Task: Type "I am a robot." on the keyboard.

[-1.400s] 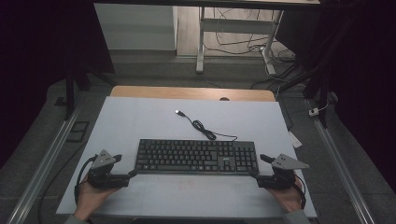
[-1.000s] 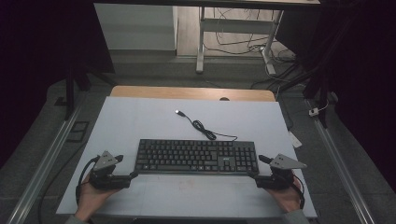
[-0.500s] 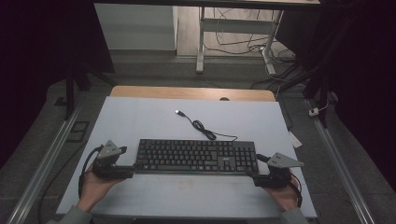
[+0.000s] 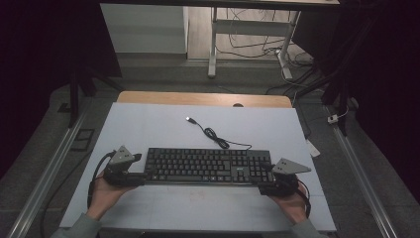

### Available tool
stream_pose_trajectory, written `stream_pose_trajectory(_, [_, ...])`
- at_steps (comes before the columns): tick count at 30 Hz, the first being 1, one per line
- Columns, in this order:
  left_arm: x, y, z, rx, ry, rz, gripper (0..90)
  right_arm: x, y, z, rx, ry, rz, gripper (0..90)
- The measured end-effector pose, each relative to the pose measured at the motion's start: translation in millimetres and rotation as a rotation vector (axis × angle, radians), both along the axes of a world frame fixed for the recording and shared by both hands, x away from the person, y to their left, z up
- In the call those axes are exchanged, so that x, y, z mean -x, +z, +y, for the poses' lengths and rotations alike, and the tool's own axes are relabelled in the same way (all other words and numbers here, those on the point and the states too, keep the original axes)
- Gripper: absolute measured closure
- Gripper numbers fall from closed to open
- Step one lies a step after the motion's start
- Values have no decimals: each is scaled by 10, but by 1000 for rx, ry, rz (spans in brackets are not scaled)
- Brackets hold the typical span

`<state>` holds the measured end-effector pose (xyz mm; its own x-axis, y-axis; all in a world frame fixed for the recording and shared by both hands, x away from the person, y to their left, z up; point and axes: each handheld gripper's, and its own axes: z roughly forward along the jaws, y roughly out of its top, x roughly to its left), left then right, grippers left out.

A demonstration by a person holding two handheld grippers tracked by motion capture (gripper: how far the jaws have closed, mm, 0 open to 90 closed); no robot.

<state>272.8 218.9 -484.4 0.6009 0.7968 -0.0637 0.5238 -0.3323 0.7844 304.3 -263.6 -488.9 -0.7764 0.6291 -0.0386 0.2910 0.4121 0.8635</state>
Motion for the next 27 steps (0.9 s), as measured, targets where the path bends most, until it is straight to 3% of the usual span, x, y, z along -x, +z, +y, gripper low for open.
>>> stream_pose_trajectory(4, [14, -14, -7, 1, -4, 1, 296, -29, 28, 127, -2, 16, 3, 394])
stream_pose_trajectory(9, [8, -32, -3, -7, -1, 3, 379, -94, 71, 319, 5, 51, -8, 589])
stream_pose_trajectory(13, [-5, -61, -5, -17, -1, 7, 493, -150, 84, 502, 24, 77, -21, 754])
stream_pose_trajectory(14, [-7, -71, -6, -20, -3, 6, 493, -150, 84, 502, 24, 77, -21, 754])
stream_pose_trajectory(17, [-15, -101, -15, -28, -4, 10, 629, -199, 92, 670, 41, 106, -27, 894])
stream_pose_trajectory(24, [-27, -138, -42, -48, -25, 22, 869, -317, 146, 895, 46, 115, -20, 897])
stream_pose_trajectory(27, [-36, -155, -51, -55, -27, 27, 888, -390, 211, 1024, 44, 118, -16, 898])
